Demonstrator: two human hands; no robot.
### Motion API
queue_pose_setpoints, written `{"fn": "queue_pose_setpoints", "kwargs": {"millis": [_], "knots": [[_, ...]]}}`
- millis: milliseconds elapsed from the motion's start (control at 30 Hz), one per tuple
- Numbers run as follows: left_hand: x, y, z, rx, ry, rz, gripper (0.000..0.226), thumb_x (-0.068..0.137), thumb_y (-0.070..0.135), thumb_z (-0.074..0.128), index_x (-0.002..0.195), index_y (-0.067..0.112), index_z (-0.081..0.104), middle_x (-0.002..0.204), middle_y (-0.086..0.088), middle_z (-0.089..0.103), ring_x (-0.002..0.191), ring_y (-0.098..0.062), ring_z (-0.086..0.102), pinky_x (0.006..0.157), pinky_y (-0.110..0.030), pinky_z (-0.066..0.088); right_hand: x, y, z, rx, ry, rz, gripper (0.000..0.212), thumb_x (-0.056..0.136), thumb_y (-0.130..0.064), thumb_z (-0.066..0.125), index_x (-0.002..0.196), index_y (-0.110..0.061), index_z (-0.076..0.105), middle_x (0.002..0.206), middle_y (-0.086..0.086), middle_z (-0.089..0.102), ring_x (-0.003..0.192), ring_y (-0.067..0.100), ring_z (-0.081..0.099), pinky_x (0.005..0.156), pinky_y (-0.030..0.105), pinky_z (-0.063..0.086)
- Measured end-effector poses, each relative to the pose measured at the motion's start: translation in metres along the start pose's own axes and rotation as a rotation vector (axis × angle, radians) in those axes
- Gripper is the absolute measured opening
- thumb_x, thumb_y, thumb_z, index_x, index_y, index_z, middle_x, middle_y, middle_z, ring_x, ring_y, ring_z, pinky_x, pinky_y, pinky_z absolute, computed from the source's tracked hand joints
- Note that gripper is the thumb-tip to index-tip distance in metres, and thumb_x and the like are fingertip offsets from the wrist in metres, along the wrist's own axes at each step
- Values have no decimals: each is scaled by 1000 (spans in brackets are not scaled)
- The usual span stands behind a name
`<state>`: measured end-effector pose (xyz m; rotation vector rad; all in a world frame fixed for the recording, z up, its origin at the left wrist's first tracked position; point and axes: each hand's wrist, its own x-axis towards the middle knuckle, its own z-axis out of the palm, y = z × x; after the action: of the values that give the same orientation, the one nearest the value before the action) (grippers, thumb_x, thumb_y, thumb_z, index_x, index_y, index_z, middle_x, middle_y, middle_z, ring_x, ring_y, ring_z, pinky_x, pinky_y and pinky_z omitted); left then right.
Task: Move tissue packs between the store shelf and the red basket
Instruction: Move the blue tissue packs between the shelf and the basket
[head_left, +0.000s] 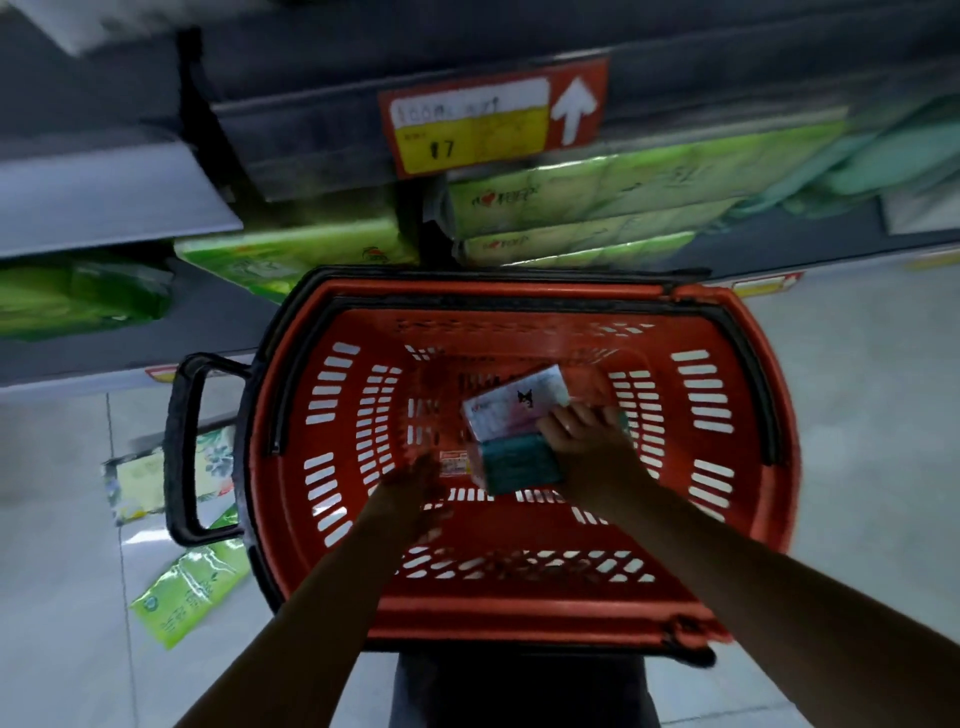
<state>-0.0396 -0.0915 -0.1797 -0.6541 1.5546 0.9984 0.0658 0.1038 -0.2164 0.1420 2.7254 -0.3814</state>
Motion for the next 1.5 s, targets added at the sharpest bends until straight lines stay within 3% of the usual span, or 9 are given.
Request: {"fn": "queue_pose_setpoints", "kwargs": {"millis": [300, 400, 500, 600, 700, 867, 1033, 1300, 1500], "knots": [[-53, 32, 3, -294, -205, -130, 52, 85, 45, 61, 114, 2, 59, 111, -24, 66, 104, -36, 63, 79, -43, 55, -11, -42, -51, -79, 547, -149, 20, 81, -25, 48, 93, -14, 59, 91, 2, 69, 79, 24, 59, 74, 37, 35], [-72, 39, 6, -250, -174, -59, 37, 87, 32, 63, 110, 4, 62, 92, -17, 75, 89, -31, 70, 75, -39, 59, -22, -50, -72, -114, 544, -132, 19, 79, -20, 50, 94, -12, 60, 92, 3, 69, 77, 25, 61, 72, 36, 38], [-90, 44, 5, -242, -157, -37, 68, 68, 35, 78, 123, 1, 58, 117, -23, 66, 108, -38, 63, 94, -49, 51, -34, -50, -90, -88, 440, -139, 39, 75, -31, 67, 105, -10, 53, 102, 7, 68, 86, 25, 60, 77, 39, 37], [-119, 54, 5, -183, -52, 30, 35, 80, 24, 70, 104, -1, 62, 94, -21, 71, 89, -33, 66, 71, -35, 58, -51, -45, -113, -8, 272, -139, 65, 79, -60, 55, 120, -10, 46, 121, 11, 62, 106, 27, 59, 95, 51, 41], [-142, 62, 2, -158, -6, 92, 16, 89, 19, 62, 86, 3, 61, 78, -15, 68, 72, -27, 65, 46, -26, 57, -74, -42, -150, 249, 290, 53, 67, 86, -64, 37, 130, -13, 41, 134, 11, 53, 120, 23, 49, 105, 57, 34], [-177, 73, -2, -184, -87, 163, 26, 86, 22, 64, 101, -1, 64, 97, -22, 72, 76, -29, 73, 55, -33, 58, -95, -41, -212, 994, 357, 632, 55, 94, -55, 33, 134, -17, 43, 122, -2, 50, 120, 16, 48, 94, 23, 32], [-235, 93, 19, -84, -166, 313, 20, 92, 20, 57, 96, 3, 66, 81, -12, 75, 68, -22, 73, 51, -27, 55, -102, -32, -256, 1878, 80, 954, 74, 76, -79, 42, 124, -24, 58, 118, 11, 67, 106, 32, 65, 89, 51, 52], [-334, 130, 34, 49, -103, 530, 18, 84, 30, 69, 94, 15, 70, 94, -9, 74, 85, -29, 72, 72, -40, 59, -151, -44, -346, 2007, 50, 820, 38, 92, -30, 52, 124, -10, 59, 119, 15, 66, 90, 29, 65, 74, 37, 54], [-415, 140, 33, 113, -59, 654, 48, 64, 56, 78, 88, 15, 72, 97, -29, 67, 93, -48, 64, 80, -56, 53, -199, -65, -410, 2023, 96, 695, 26, 93, -28, 51, 107, -12, 67, 94, 9, 74, 74, 21, 71, 63, 32, 58]]}}
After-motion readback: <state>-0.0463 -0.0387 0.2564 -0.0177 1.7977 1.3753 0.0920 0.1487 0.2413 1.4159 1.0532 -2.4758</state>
